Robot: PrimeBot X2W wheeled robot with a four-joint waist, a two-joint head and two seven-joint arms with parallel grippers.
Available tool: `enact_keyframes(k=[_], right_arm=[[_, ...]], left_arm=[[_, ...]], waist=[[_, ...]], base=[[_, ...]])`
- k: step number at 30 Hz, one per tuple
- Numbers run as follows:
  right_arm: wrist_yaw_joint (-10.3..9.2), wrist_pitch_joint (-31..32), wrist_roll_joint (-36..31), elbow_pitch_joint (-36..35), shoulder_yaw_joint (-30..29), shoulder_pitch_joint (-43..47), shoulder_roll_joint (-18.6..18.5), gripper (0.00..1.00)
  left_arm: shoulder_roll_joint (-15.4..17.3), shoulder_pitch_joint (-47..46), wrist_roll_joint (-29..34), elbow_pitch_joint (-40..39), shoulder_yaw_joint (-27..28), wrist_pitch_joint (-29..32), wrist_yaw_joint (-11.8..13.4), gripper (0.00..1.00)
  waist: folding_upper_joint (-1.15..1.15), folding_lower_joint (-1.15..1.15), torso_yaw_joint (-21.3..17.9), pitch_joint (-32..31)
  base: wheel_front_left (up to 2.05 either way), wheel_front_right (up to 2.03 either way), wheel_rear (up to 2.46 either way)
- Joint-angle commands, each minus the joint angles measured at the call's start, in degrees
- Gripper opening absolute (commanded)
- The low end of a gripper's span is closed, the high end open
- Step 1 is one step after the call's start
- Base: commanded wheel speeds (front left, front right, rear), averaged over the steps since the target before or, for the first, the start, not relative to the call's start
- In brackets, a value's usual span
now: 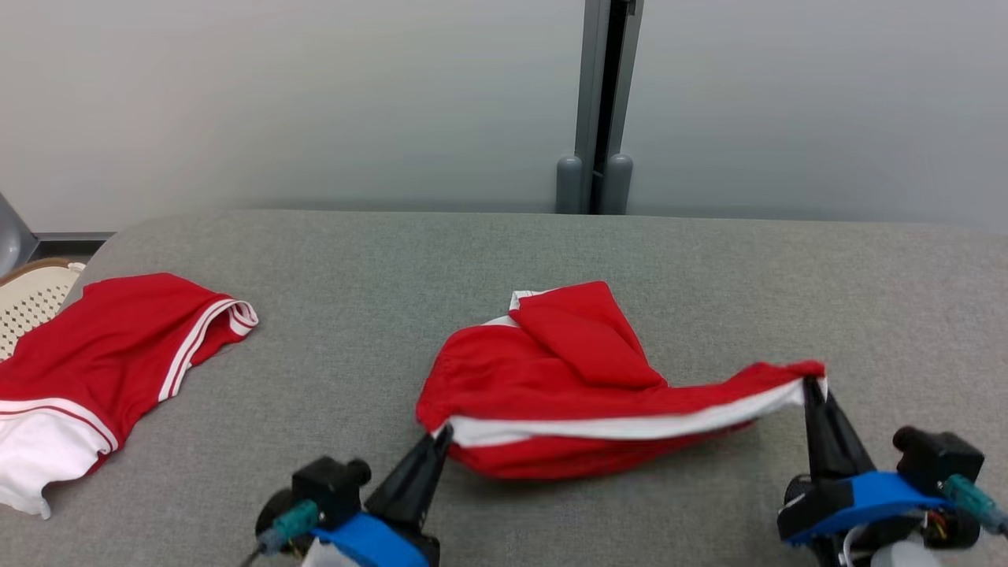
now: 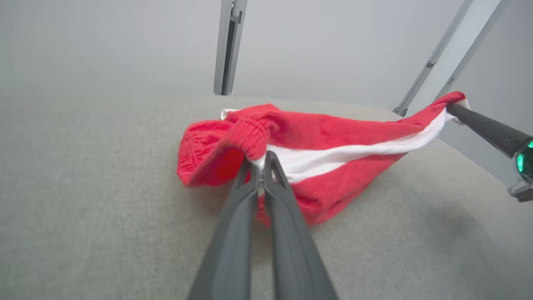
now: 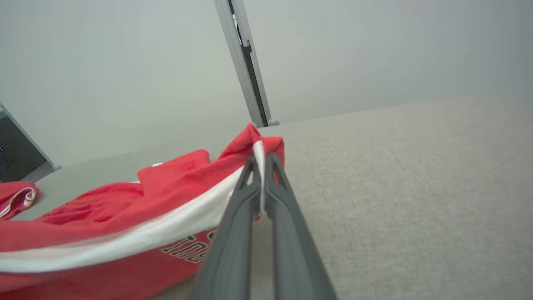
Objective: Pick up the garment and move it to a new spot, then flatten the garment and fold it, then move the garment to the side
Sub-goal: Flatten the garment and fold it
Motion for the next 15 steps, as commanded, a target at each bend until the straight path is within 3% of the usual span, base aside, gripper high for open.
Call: enact_keyframes(k=[1, 6, 11, 15], right_arm=[[-0.02, 0.0, 0.7, -2.6, -0.2, -2.2, -0.2, 0.0], [-0.01, 0.0, 1.7, -10.5, -1.1, -8.1, -0.4, 0.0], [-0.02, 0.0, 3.9, -16.7, 0.1, -15.5, -3.6, 0.0], [-0.01, 2.4, 4.6, -20.1, 0.9, -20.3, -5.5, 0.0]], left_arm=[[1.5, -3.8, -0.7, -2.3, -0.4, -0.2, -0.1, 0.0], [7.0, -14.4, -2.1, -9.0, -1.8, -0.2, -0.1, 0.0], [12.4, -26.5, -5.0, -15.1, -2.5, 1.7, -0.1, 0.0], [13.9, -32.0, -7.8, -17.3, -1.7, 3.7, -0.1, 0.0]], waist=[[0.0, 0.0, -0.1, -0.4], [0.0, 0.0, -0.8, -1.4], [0.0, 0.0, -1.6, -2.2], [0.0, 0.0, -2.2, -2.1]], base=[[0.0, 0.0, 0.0], [0.0, 0.0, 0.0], [0.0, 0.0, 0.0], [0.0, 0.0, 0.0]])
